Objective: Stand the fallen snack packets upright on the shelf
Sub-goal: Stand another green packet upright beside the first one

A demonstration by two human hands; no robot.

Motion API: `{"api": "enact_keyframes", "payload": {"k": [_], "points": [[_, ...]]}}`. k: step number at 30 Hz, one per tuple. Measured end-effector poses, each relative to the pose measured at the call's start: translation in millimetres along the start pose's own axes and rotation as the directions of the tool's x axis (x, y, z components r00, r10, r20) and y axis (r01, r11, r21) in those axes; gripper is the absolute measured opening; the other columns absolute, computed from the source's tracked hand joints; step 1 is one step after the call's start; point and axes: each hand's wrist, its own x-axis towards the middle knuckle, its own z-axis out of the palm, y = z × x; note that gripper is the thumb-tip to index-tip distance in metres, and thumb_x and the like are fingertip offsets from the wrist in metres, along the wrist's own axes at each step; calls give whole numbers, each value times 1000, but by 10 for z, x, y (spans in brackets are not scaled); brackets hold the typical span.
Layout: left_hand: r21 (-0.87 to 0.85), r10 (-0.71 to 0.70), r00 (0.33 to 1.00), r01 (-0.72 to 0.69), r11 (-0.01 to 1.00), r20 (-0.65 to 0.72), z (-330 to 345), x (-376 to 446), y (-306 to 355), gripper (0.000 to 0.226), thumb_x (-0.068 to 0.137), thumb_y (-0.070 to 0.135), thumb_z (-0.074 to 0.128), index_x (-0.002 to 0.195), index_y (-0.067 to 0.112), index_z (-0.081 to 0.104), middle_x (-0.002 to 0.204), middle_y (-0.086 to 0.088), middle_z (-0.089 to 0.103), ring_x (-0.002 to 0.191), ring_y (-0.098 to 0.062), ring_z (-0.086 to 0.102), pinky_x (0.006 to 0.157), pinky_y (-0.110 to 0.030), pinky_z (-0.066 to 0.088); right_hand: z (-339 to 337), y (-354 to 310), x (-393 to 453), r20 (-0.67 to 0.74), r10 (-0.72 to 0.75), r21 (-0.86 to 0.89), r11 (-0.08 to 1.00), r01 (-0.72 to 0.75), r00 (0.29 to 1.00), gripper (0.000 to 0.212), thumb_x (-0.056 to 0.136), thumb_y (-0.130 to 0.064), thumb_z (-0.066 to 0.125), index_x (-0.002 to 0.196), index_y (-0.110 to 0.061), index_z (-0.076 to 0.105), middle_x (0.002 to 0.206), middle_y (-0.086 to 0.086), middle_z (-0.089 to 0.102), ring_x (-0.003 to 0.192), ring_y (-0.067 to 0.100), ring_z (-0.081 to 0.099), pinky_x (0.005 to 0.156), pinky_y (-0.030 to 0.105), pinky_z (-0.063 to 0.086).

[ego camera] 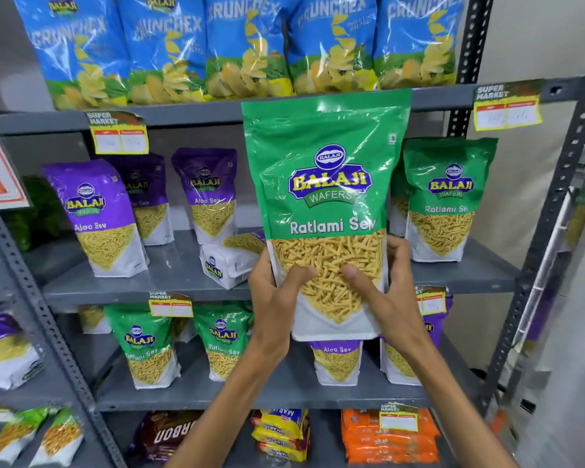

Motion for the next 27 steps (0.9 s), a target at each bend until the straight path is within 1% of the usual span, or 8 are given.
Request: {"api": "enact_keyframes", "payload": {"k": [4, 7, 10, 13, 17, 20, 23, 27], "points": [[49, 45, 997, -48, 998, 56, -24, -36, 113, 36, 72, 12, 71, 107, 20, 67, 99, -13, 69, 92, -28, 64, 83, -42, 56, 34, -81, -59, 4, -39, -1, 999, 39, 999, 61, 70, -55, 75, 118, -38, 41, 118, 0, 63, 107, 12, 68, 89, 34, 57], [73, 65, 995, -70, 995, 69, -37, -28, 137, 37, 74, 8, 69, 108, 22, 67, 101, -12, 70, 94, -25, 65, 81, -32, 58, 51, -101, -66, -10, -49, -8, 999, 49, 999, 59, 70, -55, 73, 117, -39, 40, 117, 2, 63, 105, 11, 69, 88, 32, 58], [69, 60, 995, -66, 995, 83, -45, -52, 115, 40, 73, 15, 70, 112, 22, 66, 107, -20, 70, 98, -30, 67, 86, -36, 58, 52, -89, -74, -20, -47, -26, 999, 46, 999, 59, 69, -54, 73, 116, -39, 41, 114, 0, 64, 100, 6, 69, 83, 22, 56], [59, 4, 997, -9, 998, 82, -127, -108, 14, 50, 72, 18, 73, 121, 16, 62, 114, -13, 73, 104, -27, 70, 90, -38, 60, -3, 42, -119, -8, -24, -24, 999, 24, 1000, 63, 70, -52, 75, 121, -34, 42, 111, -17, 67, 102, 2, 68, 84, 18, 54], [160, -85, 985, 61, 985, 150, -241, 38, -336, 54, 80, 1, 78, 128, 9, 56, 127, -17, 70, 119, -36, 67, 103, -51, 54, -166, 384, -11, 36, 62, -57, 997, -60, 997, 66, 75, -55, 79, 129, -34, 49, 123, -6, 70, 116, 12, 67, 98, 42, 55], [270, -93, 980, 43, 962, 178, 21, 599, -839, 55, 82, -3, 77, 130, 10, 54, 127, -10, 71, 119, -23, 69, 103, -44, 54, -464, 759, 500, -23, 51, -105, 993, -53, 998, 56, 81, -43, 76, 129, -38, 48, 128, -4, 67, 118, 10, 65, 103, 44, 53], [319, -106, 979, 46, 947, 173, 138, 948, -1116, 57, 83, -5, 74, 132, 13, 52, 124, -4, 70, 115, -11, 69, 100, -33, 55, -469, 1036, 835, -57, 65, -129, 989, -72, 996, 75, 79, -53, 76, 140, -23, 44, 134, 1, 65, 123, 15, 63, 106, 46, 50], [404, -135, 979, 62, 913, 155, 134, 1236, -1565, 65, 80, 8, 76, 139, 8, 49, 135, -16, 65, 128, -32, 61, 110, -54, 47, -486, 1455, 1073, -74, 143, -111, 982, -150, 987, 80, 79, -52, 76, 141, -15, 41, 135, 7, 64, 124, 21, 62, 109, 52, 47]]}}
